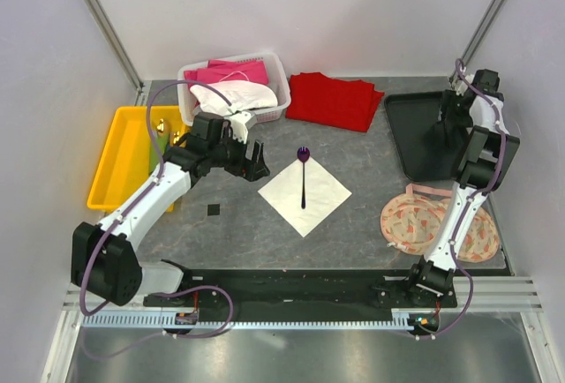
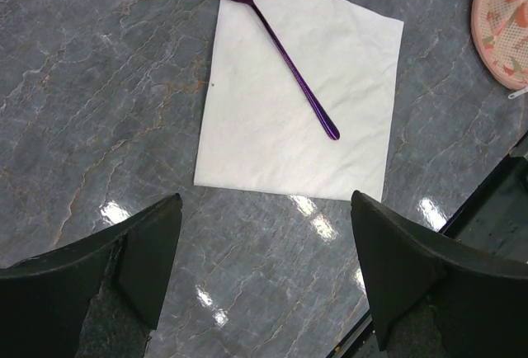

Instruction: Place the utensils on the paper napkin and roll it up

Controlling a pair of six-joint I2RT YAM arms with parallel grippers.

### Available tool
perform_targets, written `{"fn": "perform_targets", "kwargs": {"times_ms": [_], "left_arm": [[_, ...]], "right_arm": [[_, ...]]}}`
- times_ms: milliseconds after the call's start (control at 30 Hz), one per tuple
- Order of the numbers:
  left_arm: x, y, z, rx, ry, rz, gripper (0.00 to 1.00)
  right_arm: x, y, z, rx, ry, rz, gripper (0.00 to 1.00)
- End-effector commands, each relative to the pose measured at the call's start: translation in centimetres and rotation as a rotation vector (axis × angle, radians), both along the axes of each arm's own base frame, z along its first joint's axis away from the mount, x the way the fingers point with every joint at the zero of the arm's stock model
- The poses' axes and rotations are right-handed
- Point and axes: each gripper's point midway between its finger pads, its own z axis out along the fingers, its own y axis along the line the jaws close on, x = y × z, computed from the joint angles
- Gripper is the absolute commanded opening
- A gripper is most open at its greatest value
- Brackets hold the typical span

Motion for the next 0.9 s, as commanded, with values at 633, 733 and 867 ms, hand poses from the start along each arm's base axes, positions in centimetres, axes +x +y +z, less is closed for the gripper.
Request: {"fn": "perform_targets", "kwargs": {"times_ms": [633, 733, 867], "left_arm": [[0.8, -0.3, 1.3, -0.014, -0.032, -0.020, 0.89], [0.8, -0.3, 1.5, -0.014, -0.035, -0.023, 0.89], [0.7, -0.2, 1.6, -0.012, -0.037, -0.023, 0.89]], "right_arm": [[0.3, 6.0, 1.7, 0.039, -0.043, 0.062, 0.01], [-0.1, 6.3, 2.7, 0.044, -0.051, 0.058, 0.00], [-0.9, 6.8, 4.4, 0.058, -0.068, 0.041, 0.00]]}}
